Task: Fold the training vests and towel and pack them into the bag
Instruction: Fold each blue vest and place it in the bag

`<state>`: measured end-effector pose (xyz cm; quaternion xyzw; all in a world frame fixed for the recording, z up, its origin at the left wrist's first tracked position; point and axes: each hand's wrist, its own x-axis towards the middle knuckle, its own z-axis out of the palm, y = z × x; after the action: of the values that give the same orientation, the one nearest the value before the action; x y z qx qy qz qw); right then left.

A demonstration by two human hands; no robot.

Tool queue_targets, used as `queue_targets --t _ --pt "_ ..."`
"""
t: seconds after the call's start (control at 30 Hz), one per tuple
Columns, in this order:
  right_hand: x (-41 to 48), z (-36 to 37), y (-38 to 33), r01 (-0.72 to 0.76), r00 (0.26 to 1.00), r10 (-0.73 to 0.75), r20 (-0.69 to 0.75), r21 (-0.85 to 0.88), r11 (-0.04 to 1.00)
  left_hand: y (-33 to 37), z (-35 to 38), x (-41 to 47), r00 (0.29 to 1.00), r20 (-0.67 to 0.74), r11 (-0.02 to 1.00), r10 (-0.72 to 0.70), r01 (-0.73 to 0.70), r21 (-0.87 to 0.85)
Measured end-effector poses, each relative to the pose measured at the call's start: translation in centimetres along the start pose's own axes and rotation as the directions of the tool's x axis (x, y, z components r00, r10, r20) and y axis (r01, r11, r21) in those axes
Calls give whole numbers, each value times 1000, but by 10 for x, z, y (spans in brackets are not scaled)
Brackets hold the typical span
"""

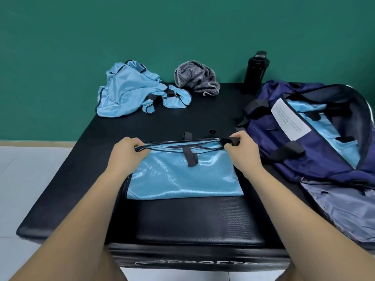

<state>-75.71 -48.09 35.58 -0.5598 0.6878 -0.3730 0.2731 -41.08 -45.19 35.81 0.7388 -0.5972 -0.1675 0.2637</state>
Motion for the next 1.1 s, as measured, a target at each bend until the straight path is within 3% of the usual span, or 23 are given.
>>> queue_targets --t 0.13,0.23,0.33,0.4,0.47,0.57,0.73,0.87,1.0,1.1 --pt "2 -2 7 102 994 -105 -28 -98 990 -11 2 3 986 -167 1000 7 -5 8" --pt "-9 -5 0 264 938 -330 -109 -394 881 11 -1 -9 960 -249 992 125 -121 30" --pt "-35 0 -22 474 806 -584 -95 -489 732 46 7 -33 961 -114 964 253 -260 -58" --pt "-47 10 -27 565 770 -638 15 -481 671 61 20 -47 942 63 940 328 -319 -121" --pt "-52 19 -26 547 828 -535 170 -459 701 64 34 -53 893 190 910 408 -383 -157" --pt "-51 25 -17 472 877 -329 350 -505 722 57 51 -50 851 248 886 464 -443 -138" --pt "-43 32 -2 495 868 -379 320 -524 693 50 60 -37 826 250 859 505 -509 -51" --pt "-40 40 2 584 812 -451 371 -538 607 45 63 -30 847 258 871 465 -489 37" --pt "-39 43 2 583 808 -382 449 -518 626 39 63 -20 872 244 888 425 -454 76" --pt "-38 43 -1 572 814 -338 473 -549 609 28 59 -11 914 257 913 315 -365 182"
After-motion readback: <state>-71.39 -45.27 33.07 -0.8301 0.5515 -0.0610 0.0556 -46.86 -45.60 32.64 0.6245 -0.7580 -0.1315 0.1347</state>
